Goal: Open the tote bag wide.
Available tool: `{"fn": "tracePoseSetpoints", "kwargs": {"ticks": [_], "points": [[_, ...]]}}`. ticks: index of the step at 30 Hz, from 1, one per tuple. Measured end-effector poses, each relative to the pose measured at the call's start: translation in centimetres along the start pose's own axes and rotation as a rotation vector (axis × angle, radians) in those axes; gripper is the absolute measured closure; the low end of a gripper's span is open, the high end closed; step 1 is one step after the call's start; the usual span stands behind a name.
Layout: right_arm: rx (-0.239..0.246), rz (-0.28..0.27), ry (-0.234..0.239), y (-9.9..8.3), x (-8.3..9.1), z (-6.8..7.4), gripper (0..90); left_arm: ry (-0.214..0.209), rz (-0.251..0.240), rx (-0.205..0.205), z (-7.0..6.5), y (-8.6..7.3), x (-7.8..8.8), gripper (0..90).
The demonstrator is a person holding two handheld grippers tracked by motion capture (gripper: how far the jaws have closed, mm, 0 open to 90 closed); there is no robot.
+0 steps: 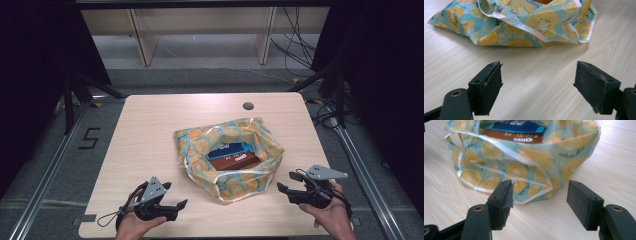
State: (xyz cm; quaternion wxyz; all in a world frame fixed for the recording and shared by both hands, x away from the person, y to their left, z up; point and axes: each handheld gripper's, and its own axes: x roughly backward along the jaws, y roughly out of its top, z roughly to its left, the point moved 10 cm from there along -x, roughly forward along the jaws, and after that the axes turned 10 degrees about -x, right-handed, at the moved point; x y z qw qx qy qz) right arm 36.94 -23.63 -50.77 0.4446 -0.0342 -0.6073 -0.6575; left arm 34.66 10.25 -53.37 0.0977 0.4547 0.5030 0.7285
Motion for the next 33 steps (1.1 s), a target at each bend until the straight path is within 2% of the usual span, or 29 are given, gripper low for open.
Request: {"fn": "tracePoseSetpoints", "kwargs": {"ticks": [1,2,3,4,6,7,8,9,10,12,13,14,15,16,17,18,19,20,21,23,24,25,26,27,28,31,32,33], "points": [[0.017,0.006,-0.014,-0.2,0.1,-0.2,37.7,-0.002,0.000,-0.011,0.0,0.0,0.1,20.8],[0.028,-0.005,-0.002,-0.4,0.0,-0.2,37.3,-0.005,-0.001,0.001,0.0,-0.1,0.1,20.6],[0.027,0.010,-0.001,-0.7,0.0,-0.3,37.0,-0.006,-0.002,0.004,0.0,-0.1,0.0,19.7],[0.004,0.008,0.001,-1.0,0.0,-0.1,36.8,-0.008,-0.003,0.007,-0.1,-0.2,0.0,19.2],[0.013,0.020,-0.017,-1.5,0.0,-0.3,35.8,-0.008,-0.004,0.001,-0.2,-0.3,0.1,18.3],[0.031,0.018,0.003,-1.6,0.1,-0.4,35.0,-0.014,0.015,-0.019,-0.2,-0.5,0.2,17.6],[0.028,0.023,0.001,-1.9,0.1,-0.4,33.7,-0.008,-0.005,-0.009,-0.2,-0.4,0.1,16.0],[0.030,0.029,-0.005,-2.1,0.1,-0.5,33.3,-0.013,0.002,-0.018,-0.2,-0.6,0.2,15.5],[-0.002,0.045,-0.001,-2.7,0.2,-0.2,33.2,-0.012,-0.012,0.012,-0.5,-0.6,0.1,15.2],[0.007,0.051,-0.016,-3.1,0.2,-0.4,32.1,-0.012,-0.007,0.003,-0.5,-0.8,0.1,15.3],[0.030,0.061,-0.026,-3.5,0.1,-0.8,31.7,-0.004,0.012,-0.012,-0.5,-1.1,0.3,15.2],[0.013,0.063,-0.004,-3.8,0.1,-0.4,31.4,-0.016,-0.006,0.000,-0.8,-1.0,0.2,15.3],[0.007,0.085,-0.008,-4.2,0.3,-0.4,30.7,-0.013,0.011,-0.014,-0.8,-1.4,0.3,15.3],[0.023,0.081,-0.017,-4.4,0.2,-0.6,29.3,-0.020,-0.005,0.000,-1.0,-1.3,0.1,15.3],[-0.010,0.091,-0.004,-4.8,0.2,-0.2,27.8,-0.012,0.006,-0.008,-1.1,-1.7,0.1,15.3],[0.022,0.102,-0.007,-5.0,0.1,-0.5,27.3,-0.020,0.003,-0.008,-1.3,-1.9,-0.1,15.3],[0.000,0.120,-0.023,-5.5,0.3,-0.3,27.3,-0.023,0.008,-0.004,-1.5,-2.1,-0.2,15.3],[0.051,0.111,-0.027,-5.5,0.1,-0.7,27.3,-0.022,0.012,-0.009,-1.6,-2.3,-0.3,15.3],[0.046,0.120,-0.020,-5.7,0.2,-0.5,27.3,-0.020,0.012,-0.009,-1.6,-2.4,-0.4,15.3],[0.044,0.117,-0.036,-6.0,0.1,-0.6,27.2,-0.021,0.011,-0.032,-1.5,-2.3,-0.4,15.3],[0.049,0.129,-0.014,-6.2,0.2,-0.5,27.1,-0.019,0.006,-0.007,-1.6,-2.3,-0.4,15.3],[0.033,0.129,-0.018,-6.3,0.2,-0.5,27.1,-0.019,0.006,-0.005,-1.6,-2.3,-0.4,15.3],[0.076,0.127,-0.028,-6.3,0.2,-0.9,27.0,-0.015,0.006,-0.004,-1.6,-2.3,-0.5,15.3],[0.065,0.143,-0.026,-6.5,0.2,-0.8,26.8,-0.014,0.023,-0.025,-1.4,-2.5,-0.4,15.3],[0.071,0.152,-0.026,-6.7,0.1,-0.8,26.7,-0.016,0.015,-0.010,-1.5,-2.4,-0.5,15.3],[0.095,0.168,-0.033,-6.9,-0.1,-0.9,26.7,-0.020,0.030,-0.030,-1.5,-2.5,-0.5,15.3],[0.085,0.168,-0.030,-7.0,-0.3,-0.9,26.7,-0.019,0.014,-0.011,-1.6,-2.4,-0.6,15.3],[0.105,0.163,-0.029,-6.9,-0.4,-1.0,26.7,-0.016,0.019,-0.011,-1.6,-2.4,-0.6,15.3]]}}
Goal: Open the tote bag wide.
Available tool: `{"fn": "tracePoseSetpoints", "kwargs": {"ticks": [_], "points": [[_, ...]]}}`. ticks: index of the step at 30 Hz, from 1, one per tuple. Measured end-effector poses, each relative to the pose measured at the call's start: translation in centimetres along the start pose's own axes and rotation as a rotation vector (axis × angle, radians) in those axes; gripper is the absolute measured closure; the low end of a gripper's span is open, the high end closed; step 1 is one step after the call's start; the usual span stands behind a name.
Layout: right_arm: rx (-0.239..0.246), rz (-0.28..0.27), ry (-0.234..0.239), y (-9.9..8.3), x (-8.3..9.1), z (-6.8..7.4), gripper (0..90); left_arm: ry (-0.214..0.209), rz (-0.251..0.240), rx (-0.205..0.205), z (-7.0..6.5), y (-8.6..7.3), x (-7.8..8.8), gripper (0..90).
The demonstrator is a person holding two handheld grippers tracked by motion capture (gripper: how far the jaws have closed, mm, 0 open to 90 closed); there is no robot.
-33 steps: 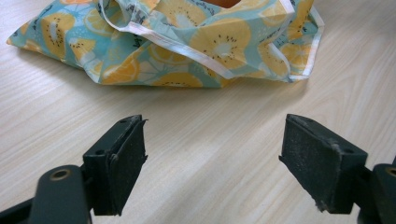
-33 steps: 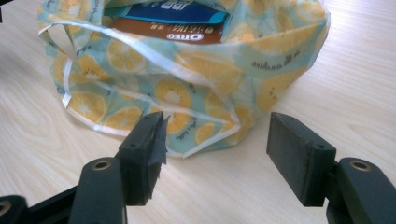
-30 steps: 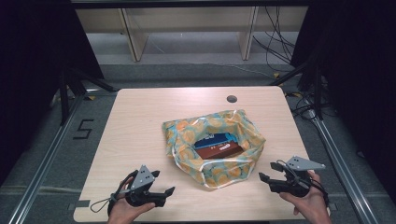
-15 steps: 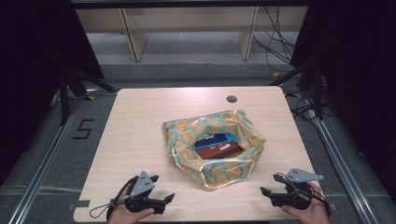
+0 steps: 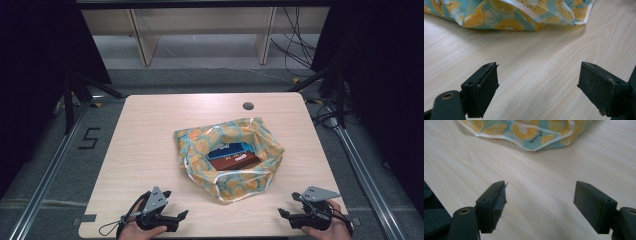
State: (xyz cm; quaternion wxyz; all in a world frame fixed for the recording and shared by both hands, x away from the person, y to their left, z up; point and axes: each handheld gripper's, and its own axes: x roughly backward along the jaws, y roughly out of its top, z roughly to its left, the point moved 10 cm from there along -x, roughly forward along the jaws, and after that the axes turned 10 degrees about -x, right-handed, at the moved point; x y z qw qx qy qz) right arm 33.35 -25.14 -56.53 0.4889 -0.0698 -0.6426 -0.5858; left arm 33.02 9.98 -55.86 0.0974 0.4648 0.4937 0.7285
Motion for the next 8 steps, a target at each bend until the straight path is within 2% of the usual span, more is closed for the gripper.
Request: {"fn": "tracePoseSetpoints", "kwargs": {"ticks": [2,5,6,7,8], "points": [[-0.021,0.000,-0.007,-0.03,0.08,0.02,26.8,0.003,0.021,-0.021,0.16,-0.21,0.07,15.3],[-0.011,0.003,-0.009,-0.04,0.21,-0.09,26.8,0.005,0.011,-0.007,0.10,-0.09,-0.02,15.3],[-0.027,0.015,-0.004,-0.19,0.17,0.07,26.8,0.000,-0.004,-0.004,0.05,0.03,-0.15,15.3],[-0.028,0.012,-0.004,-0.20,0.13,0.13,26.8,-0.004,0.010,-0.015,0.12,-0.13,-0.10,15.3],[-0.006,0.008,-0.007,-0.11,0.11,-0.11,26.8,0.000,0.014,-0.022,0.21,-0.19,-0.09,15.3]]}}
